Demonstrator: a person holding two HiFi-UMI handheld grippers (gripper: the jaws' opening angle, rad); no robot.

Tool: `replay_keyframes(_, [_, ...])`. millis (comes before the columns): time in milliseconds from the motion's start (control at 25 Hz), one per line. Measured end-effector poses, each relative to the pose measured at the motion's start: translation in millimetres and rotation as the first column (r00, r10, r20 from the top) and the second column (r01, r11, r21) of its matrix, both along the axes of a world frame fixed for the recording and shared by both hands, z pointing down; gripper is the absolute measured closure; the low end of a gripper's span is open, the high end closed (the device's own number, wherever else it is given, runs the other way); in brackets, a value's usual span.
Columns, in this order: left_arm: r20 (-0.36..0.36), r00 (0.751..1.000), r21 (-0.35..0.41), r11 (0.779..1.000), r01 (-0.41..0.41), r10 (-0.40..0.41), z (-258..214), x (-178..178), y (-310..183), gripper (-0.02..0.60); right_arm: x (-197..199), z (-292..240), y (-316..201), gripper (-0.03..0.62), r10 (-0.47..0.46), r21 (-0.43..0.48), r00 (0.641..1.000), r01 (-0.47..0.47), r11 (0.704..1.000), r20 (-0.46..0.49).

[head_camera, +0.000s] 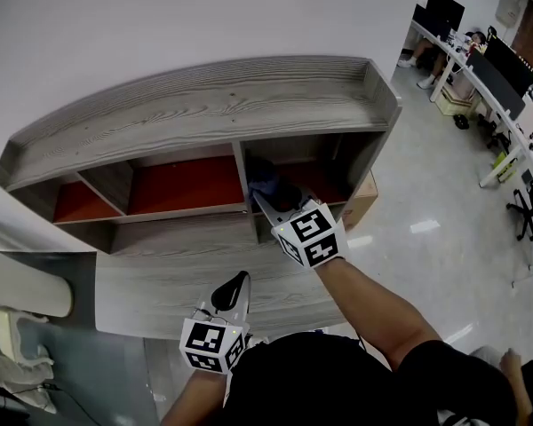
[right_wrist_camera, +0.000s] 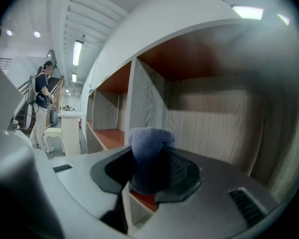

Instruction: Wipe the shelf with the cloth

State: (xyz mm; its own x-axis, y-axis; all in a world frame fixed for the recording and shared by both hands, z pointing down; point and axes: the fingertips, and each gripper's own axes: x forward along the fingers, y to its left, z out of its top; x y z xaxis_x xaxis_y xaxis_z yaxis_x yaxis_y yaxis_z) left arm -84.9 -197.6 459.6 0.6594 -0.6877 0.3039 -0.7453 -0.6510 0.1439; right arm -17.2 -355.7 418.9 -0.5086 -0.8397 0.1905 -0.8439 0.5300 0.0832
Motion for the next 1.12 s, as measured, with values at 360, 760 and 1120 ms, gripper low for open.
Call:
replay_keyframes(360, [0.001, 1.000, 0.003, 1.000, 0.007, -0.007, 0, -5, -1, 0.571, 0, 43, -9, 0.453, 0.014, -0.058, 0.996, -0.019, 0.998, -0.091])
replay_keyframes(760, [0.000, 1.000, -0.005, 1.000, 0.007, -0.007, 2, -7, 1, 0.571, -1, 72, -13, 0.453, 0.038, -0.107, 0.981, -0.059, 0.992, -0.188])
replay_keyframes(1120, [-0.006, 1.000, -0.003, 1.000, 0.006, -0.006, 2, -6, 2, 0.571, 7, 79, -14, 0.453, 0.075, -0.125, 0.960, -0.113, 0.986, -0.271])
